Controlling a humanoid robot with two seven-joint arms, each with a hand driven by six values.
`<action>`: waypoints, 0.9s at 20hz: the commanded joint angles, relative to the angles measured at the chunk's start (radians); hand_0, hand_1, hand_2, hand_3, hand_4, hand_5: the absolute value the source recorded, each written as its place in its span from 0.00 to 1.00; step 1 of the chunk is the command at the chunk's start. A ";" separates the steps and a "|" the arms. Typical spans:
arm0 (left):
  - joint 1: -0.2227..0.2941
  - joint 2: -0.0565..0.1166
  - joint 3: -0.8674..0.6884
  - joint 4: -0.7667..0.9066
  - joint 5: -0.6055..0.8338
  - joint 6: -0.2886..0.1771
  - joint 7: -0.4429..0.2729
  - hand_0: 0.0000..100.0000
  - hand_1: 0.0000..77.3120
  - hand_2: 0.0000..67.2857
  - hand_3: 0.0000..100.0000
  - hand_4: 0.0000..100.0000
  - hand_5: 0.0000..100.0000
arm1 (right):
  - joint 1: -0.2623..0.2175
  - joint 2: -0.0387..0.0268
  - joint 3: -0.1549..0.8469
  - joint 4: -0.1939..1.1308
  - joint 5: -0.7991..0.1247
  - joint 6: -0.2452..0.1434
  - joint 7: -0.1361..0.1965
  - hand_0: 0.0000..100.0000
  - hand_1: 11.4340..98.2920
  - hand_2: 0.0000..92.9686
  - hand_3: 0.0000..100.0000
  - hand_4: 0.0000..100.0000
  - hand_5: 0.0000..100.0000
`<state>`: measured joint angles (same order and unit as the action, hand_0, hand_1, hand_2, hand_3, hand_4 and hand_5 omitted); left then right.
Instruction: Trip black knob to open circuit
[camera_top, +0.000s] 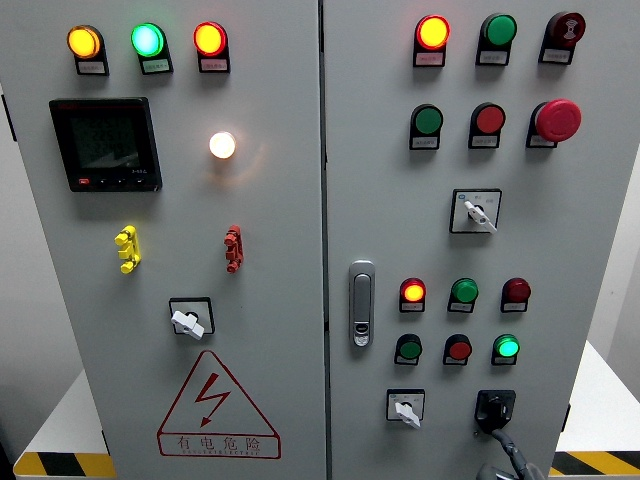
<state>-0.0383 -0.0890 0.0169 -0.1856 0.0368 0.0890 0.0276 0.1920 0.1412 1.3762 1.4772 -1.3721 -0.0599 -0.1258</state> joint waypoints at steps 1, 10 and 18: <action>0.000 0.000 0.000 0.000 0.000 0.000 0.001 0.00 0.00 0.29 0.26 0.10 0.09 | 0.000 0.0000 0.003 -0.003 -0.001 0.000 0.000 1.00 0.73 0.07 0.91 0.93 1.00; 0.000 0.000 0.000 0.000 0.000 0.000 0.000 0.00 0.00 0.29 0.26 0.10 0.09 | 0.001 0.0000 0.015 -0.006 0.001 0.000 0.002 1.00 0.73 0.07 0.91 0.93 1.00; 0.000 0.000 0.000 0.000 0.000 0.000 0.000 0.00 0.00 0.29 0.26 0.10 0.09 | -0.003 0.0015 0.024 -0.006 -0.001 0.000 0.003 1.00 0.72 0.07 0.91 0.93 1.00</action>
<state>-0.0383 -0.0890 0.0169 -0.1850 0.0368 0.0890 0.0277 0.1906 0.1426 1.3973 1.4711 -1.3720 -0.0599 -0.1232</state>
